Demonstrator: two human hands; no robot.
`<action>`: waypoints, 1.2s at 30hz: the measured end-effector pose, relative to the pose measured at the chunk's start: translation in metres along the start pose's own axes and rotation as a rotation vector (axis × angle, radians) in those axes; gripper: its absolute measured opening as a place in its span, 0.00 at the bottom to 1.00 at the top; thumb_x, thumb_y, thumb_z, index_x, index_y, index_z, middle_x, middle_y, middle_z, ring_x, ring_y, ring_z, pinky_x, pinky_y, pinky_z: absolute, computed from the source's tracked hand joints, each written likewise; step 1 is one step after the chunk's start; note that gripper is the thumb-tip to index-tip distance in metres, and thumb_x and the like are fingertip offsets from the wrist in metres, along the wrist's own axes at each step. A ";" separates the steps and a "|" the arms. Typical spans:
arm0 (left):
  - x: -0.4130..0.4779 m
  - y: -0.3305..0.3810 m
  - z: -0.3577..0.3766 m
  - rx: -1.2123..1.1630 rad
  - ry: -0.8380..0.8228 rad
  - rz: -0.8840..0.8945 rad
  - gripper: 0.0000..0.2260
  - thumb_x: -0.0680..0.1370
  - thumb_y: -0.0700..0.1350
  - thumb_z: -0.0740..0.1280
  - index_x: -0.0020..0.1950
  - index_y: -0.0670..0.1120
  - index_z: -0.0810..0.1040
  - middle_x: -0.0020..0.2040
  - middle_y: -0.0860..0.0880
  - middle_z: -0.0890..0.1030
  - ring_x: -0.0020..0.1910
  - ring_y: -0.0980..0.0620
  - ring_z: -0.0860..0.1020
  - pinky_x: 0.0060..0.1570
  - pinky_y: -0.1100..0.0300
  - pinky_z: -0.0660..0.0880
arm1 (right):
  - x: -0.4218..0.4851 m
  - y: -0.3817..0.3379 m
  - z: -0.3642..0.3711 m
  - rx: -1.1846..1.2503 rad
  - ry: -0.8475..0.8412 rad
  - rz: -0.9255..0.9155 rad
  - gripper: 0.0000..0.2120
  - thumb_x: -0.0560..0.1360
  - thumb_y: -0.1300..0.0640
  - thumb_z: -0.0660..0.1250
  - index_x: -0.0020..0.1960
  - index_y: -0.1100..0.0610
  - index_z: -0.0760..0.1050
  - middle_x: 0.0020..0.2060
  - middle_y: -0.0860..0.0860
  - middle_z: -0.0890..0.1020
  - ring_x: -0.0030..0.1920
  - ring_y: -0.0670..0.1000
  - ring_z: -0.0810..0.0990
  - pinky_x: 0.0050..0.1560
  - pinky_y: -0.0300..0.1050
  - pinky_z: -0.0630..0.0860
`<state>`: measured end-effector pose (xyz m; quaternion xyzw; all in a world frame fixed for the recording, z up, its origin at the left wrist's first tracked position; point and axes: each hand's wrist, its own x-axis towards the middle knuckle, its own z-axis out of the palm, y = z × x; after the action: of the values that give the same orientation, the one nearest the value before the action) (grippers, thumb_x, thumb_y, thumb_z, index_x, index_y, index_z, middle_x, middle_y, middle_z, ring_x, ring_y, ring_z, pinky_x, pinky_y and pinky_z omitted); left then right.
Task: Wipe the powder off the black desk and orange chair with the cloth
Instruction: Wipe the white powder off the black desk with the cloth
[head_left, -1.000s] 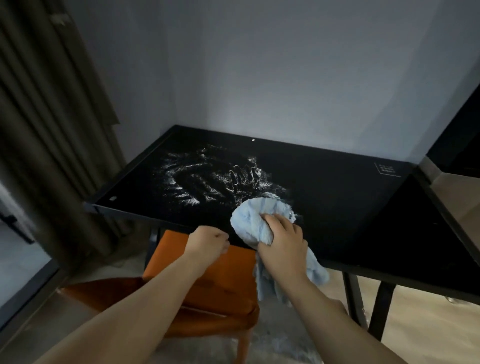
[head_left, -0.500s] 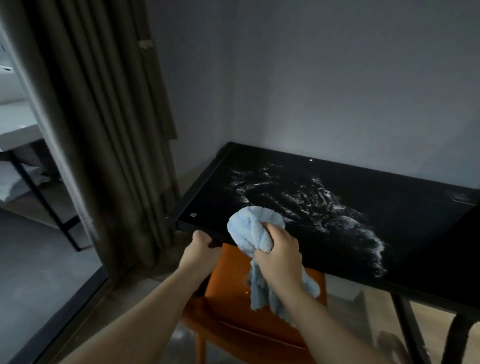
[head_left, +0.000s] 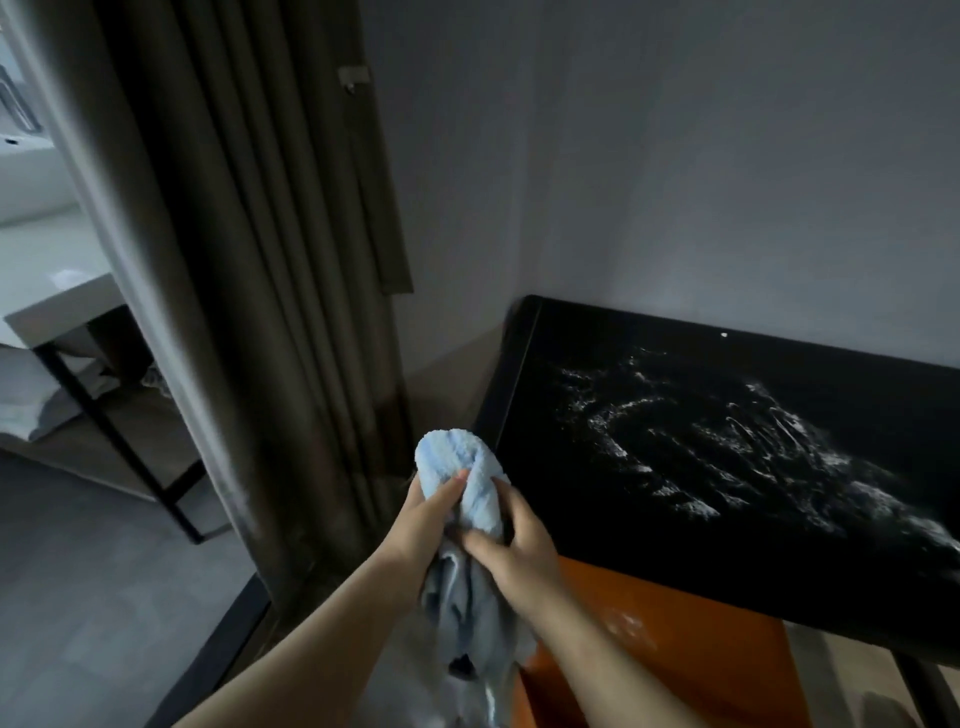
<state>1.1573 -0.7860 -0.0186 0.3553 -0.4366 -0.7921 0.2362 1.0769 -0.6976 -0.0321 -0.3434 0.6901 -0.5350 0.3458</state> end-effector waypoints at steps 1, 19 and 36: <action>0.020 0.008 -0.006 0.022 0.007 0.008 0.14 0.78 0.44 0.64 0.63 0.46 0.72 0.54 0.38 0.81 0.49 0.42 0.82 0.44 0.53 0.81 | 0.019 0.000 0.001 0.025 0.011 0.007 0.17 0.64 0.49 0.70 0.49 0.31 0.74 0.46 0.34 0.82 0.48 0.35 0.80 0.44 0.28 0.74; 0.352 0.120 0.022 1.009 0.046 0.358 0.29 0.73 0.52 0.70 0.71 0.52 0.63 0.58 0.50 0.77 0.55 0.48 0.77 0.56 0.54 0.73 | 0.297 0.012 -0.119 -0.575 0.369 0.273 0.12 0.77 0.55 0.61 0.59 0.49 0.75 0.56 0.47 0.78 0.57 0.51 0.75 0.60 0.52 0.73; 0.609 0.099 0.146 1.855 -0.261 0.579 0.20 0.80 0.53 0.56 0.72 0.51 0.60 0.67 0.44 0.65 0.63 0.42 0.66 0.59 0.48 0.66 | 0.443 0.042 -0.190 -0.684 0.538 0.595 0.14 0.77 0.54 0.59 0.63 0.48 0.71 0.60 0.46 0.75 0.62 0.50 0.70 0.64 0.51 0.66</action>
<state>0.6636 -1.1765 -0.0970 0.1888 -0.9788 -0.0792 -0.0018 0.6794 -0.9682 -0.0858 -0.0765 0.9573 -0.2270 0.1616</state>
